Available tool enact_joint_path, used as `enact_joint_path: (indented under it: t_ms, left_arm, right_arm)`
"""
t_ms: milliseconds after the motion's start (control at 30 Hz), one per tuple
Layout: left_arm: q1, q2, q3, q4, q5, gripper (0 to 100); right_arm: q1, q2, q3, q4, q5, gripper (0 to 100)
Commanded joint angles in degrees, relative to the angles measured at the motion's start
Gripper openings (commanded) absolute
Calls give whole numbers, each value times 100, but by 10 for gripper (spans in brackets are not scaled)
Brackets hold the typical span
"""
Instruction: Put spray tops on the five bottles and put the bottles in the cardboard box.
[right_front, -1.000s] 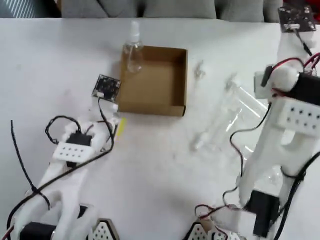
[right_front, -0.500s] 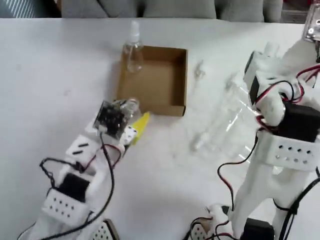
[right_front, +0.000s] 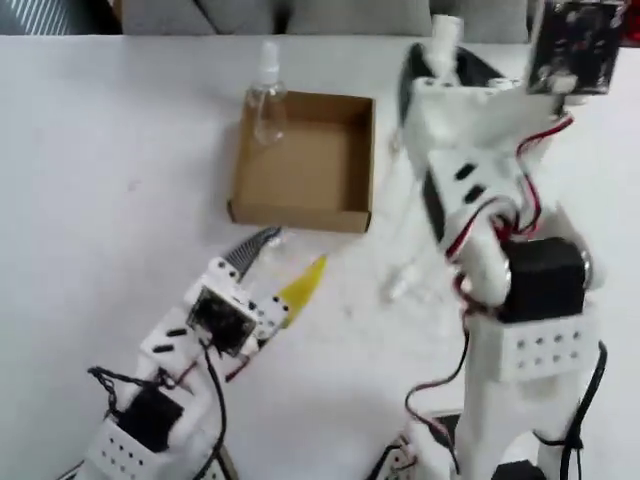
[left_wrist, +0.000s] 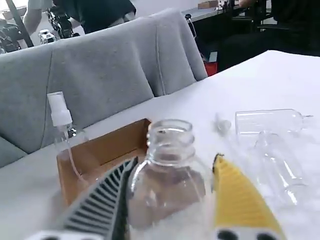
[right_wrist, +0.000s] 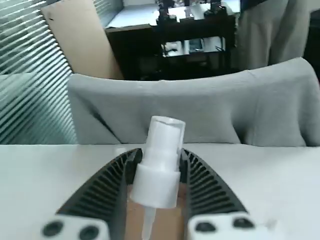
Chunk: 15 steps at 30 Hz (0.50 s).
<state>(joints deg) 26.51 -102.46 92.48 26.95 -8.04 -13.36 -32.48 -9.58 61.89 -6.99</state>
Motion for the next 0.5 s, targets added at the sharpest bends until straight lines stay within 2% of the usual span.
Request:
enact_joint_path:
  t_ms: [0, 100, 267, 467]
  left_arm:
    - [92, -207, 9, -141, 70, 20]
    - [57, -207, 18, -105, 70, 20]
    - [48, -207, 79, -105, 70, 20]
    - [48, -207, 79, -105, 70, 20]
  right_arm:
    - [-409, -189, 273, -391, -62, 17]
    - [-558, -356, 870, -1218, -53, 17]
    - [-699, -936, 2409, -3354, -53, 16]
    - [-840, -1560, 3807, -4769, -79, 16]
